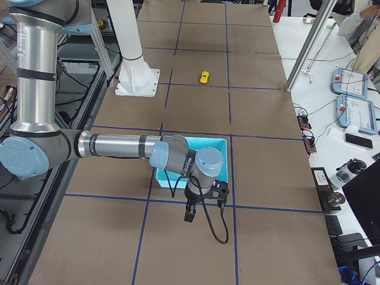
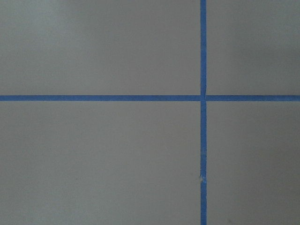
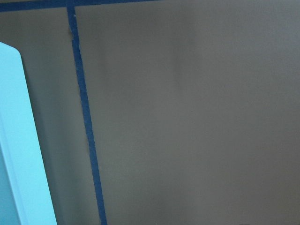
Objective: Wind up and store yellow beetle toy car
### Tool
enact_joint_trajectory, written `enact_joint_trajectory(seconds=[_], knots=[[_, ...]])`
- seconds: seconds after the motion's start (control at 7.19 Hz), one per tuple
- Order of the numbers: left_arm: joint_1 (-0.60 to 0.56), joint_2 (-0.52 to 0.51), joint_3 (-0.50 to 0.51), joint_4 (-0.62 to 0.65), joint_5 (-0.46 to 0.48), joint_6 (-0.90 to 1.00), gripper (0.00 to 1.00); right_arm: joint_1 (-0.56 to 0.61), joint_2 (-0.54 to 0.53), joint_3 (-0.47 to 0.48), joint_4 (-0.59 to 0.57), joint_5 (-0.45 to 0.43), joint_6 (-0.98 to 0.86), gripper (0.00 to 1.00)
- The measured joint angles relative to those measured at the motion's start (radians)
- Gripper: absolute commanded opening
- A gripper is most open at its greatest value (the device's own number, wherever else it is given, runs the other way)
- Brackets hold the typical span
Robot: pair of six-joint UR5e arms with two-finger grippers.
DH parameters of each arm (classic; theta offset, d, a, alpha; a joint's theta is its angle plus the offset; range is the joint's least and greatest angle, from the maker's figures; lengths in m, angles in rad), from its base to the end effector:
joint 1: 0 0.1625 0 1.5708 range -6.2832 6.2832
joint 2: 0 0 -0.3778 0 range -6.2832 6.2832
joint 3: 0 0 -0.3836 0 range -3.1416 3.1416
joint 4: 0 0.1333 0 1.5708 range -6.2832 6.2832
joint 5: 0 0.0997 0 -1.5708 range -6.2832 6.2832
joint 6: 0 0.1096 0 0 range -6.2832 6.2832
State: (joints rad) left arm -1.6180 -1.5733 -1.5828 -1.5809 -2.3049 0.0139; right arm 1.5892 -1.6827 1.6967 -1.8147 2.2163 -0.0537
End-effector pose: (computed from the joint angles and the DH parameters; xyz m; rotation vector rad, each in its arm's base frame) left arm -0.0828 -0.4828 0.6136 0.0459 0.7330 -0.0228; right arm 0.0751 -0.4172 0.6405 -0.1985 -0.6501 0.0403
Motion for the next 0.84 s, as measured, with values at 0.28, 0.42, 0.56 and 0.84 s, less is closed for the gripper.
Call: enact_joint_trajectory(seconds=[0.28,0.42,0.56,0.84], knots=[[0.001,-0.002,0.004,0.001,0.019,0.000,0.99,0.000,0.000,0.000,0.000,-0.001,0.000,1.00],[0.001,-0.003,0.007,-0.001,0.022,0.001,1.00,0.000,0.000,0.000,0.000,-0.001,0.000,1.00],[0.002,-0.004,0.008,-0.005,0.023,0.001,0.99,0.000,0.000,0.000,0.000,-0.001,0.000,1.00],[0.028,-0.035,-0.005,0.001,0.024,0.001,0.99,0.000,0.000,0.001,0.000,-0.001,0.000,1.00]])
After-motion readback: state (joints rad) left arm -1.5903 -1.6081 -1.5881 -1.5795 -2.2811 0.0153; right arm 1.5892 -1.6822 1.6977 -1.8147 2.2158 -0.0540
